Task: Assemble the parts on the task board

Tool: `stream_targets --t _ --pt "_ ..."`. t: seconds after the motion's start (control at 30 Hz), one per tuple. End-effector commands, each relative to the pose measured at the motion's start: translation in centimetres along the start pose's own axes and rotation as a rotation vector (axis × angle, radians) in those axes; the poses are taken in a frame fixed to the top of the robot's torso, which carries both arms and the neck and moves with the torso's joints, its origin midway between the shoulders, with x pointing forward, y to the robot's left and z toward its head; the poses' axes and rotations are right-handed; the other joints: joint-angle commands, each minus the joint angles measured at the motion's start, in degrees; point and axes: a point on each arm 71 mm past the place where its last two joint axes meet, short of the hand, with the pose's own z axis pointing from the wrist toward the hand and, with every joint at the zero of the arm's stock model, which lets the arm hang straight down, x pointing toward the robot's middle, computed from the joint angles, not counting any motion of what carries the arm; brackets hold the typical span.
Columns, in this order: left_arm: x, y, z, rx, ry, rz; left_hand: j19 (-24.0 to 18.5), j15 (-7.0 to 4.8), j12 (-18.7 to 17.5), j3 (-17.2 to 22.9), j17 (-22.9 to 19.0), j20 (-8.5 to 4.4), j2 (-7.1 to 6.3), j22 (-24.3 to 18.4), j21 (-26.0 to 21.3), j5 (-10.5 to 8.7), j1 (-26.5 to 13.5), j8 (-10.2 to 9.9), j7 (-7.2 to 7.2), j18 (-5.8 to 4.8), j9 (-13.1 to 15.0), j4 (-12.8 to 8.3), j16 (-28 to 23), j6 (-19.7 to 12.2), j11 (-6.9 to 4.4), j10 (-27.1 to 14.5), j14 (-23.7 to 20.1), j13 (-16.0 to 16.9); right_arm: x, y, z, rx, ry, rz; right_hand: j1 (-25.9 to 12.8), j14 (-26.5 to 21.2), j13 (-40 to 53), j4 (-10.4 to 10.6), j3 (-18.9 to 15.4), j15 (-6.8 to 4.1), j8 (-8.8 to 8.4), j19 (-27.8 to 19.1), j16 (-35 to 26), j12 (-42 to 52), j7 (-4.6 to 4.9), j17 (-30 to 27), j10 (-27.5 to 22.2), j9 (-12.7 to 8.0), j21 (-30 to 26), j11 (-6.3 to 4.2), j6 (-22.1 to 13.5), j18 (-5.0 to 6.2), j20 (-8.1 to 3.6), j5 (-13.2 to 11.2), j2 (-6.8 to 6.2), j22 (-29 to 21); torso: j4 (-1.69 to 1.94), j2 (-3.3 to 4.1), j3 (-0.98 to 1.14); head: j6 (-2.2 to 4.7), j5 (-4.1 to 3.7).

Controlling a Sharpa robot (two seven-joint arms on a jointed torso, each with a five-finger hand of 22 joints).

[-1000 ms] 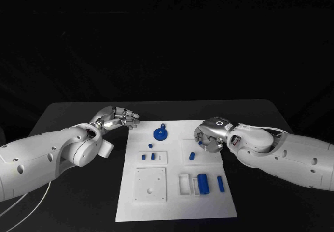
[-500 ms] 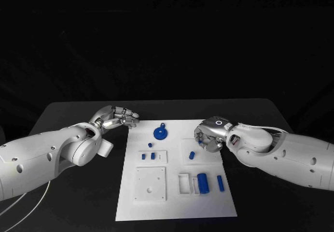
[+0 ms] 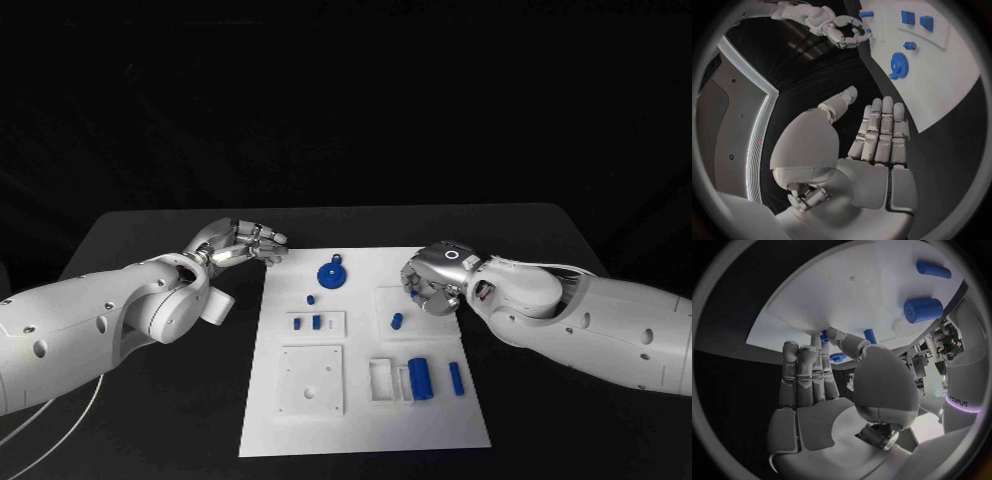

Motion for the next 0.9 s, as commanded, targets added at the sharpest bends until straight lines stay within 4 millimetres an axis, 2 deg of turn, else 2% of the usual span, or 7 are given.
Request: stream_targets --t 0.03,0.37,0.67,0.9 --pt "0.1 -0.1 0.0 0.005 0.009 -0.009 0.1 -0.05 -0.3 -0.3 0.1 0.15 0.09 0.1 -0.3 0.16 0.0 -0.1 -0.01 0.8 -0.1 0.0 -0.3 -0.4 0.03 -0.3 0.4 -0.1 1.7 -0.1 -0.5 0.021 0.087 -0.02 0.5 0.2 0.2 0.1 0.4 -0.41 0.4 0.3 0.3 -0.1 -0.02 0.1 0.5 0.2 0.4 0.15 0.6 0.89 -0.14 -0.1 -0.02 0.1 0.03 -0.02 -0.02 0.02 0.04" --pt "-0.1 0.0 0.1 0.006 -0.002 -0.005 0.1 -0.05 -0.2 -0.3 0.1 0.14 0.1 0.1 -0.3 0.17 0.0 -0.1 0.01 0.8 -0.1 0.0 -0.3 -0.5 0.04 -0.3 0.4 -0.1 1.2 -0.4 -0.8 0.028 0.08 0.002 0.5 0.2 0.3 0.0 0.5 -0.45 0.46 0.3 0.5 -0.1 -0.07 0.3 0.6 0.3 0.5 0.1 0.7 0.89 -0.21 -0.1 -0.07 0.2 0.04 -0.08 0.01 0.0 0.13" --pt "-0.2 0.1 0.2 0.004 -0.007 -0.003 0.1 -0.05 -0.2 -0.2 0.2 0.14 0.1 0.1 -0.3 0.17 0.1 -0.1 0.03 0.8 -0.1 -0.1 -0.4 -0.5 0.05 -0.3 0.4 -0.1 -0.6 -1.0 -0.9 0.046 0.052 0.069 0.5 0.2 0.4 0.0 0.6 -0.46 0.47 0.4 0.5 -0.1 -0.08 0.4 0.6 0.4 0.5 0.09 0.7 0.89 -0.23 -0.1 -0.09 0.2 -0.07 -0.07 -0.03 0.15 0.17" --pt "-0.1 0.1 0.2 0.005 -0.006 -0.004 0.1 -0.04 -0.2 -0.2 0.3 0.14 0.08 0.1 -0.4 0.18 0.2 -0.1 0.06 0.8 -0.1 -0.1 -0.5 -0.6 0.08 -0.4 0.4 -0.1 -2.0 -1.0 -1.0 0.048 0.048 0.147 0.5 0.1 0.4 0.1 0.6 -0.46 0.45 0.4 0.5 -0.2 -0.07 0.4 0.6 0.4 0.5 0.1 0.7 0.89 -0.25 -0.1 -0.06 0.2 0.01 -0.09 -0.05 0.32 0.08"
